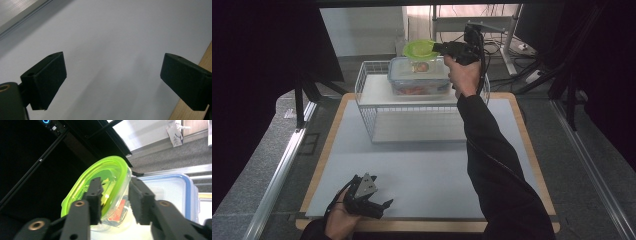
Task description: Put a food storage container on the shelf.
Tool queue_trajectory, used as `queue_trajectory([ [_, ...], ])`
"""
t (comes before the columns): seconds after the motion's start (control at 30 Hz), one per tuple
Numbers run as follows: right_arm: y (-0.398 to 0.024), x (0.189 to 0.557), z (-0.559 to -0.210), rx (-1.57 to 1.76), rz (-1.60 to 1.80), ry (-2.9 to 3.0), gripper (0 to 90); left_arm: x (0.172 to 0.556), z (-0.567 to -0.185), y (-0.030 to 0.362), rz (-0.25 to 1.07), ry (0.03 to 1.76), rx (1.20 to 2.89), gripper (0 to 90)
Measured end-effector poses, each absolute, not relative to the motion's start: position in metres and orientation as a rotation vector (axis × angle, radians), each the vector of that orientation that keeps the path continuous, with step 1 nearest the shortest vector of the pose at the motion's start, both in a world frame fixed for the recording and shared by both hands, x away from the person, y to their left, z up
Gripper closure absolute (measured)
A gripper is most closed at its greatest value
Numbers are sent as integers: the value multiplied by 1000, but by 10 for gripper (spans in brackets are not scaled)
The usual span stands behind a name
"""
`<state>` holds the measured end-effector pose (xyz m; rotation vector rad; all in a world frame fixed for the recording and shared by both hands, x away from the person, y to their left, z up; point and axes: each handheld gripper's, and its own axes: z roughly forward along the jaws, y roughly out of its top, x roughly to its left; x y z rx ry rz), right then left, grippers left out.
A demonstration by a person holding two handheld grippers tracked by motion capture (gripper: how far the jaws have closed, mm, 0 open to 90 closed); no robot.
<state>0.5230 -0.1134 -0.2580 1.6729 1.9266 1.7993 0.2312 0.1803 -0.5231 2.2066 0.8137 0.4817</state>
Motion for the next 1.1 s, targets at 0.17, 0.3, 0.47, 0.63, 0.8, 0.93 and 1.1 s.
queue_trajectory([
  [0.17, -115, 525, -259, 1634, 1829, 1959, 444, 231, -523, 180, 482, 814, 2204, 66],
  [0.3, -115, 525, -259, 1585, 1838, 1996, 344, 231, -523, 180, 482, 814, 2206, 66],
  [0.47, -117, 523, -258, 1527, 1797, 2032, 282, 231, -523, 180, 485, 814, 2205, 66],
  [0.63, -124, 518, -257, 1419, 1773, 2084, 215, 231, -523, 180, 485, 814, 2204, 66],
  [0.8, -132, 505, -258, 1319, 1685, 2122, 133, 231, -523, 181, 481, 816, 2199, 65],
  [0.93, -137, 491, -262, 1202, 1594, 2170, 119, 231, -522, 181, 480, 818, 2186, 63],
  [1.1, -146, 471, -272, 1090, 1544, 2206, 116, 231, -522, 182, 481, 820, 2177, 61],
])
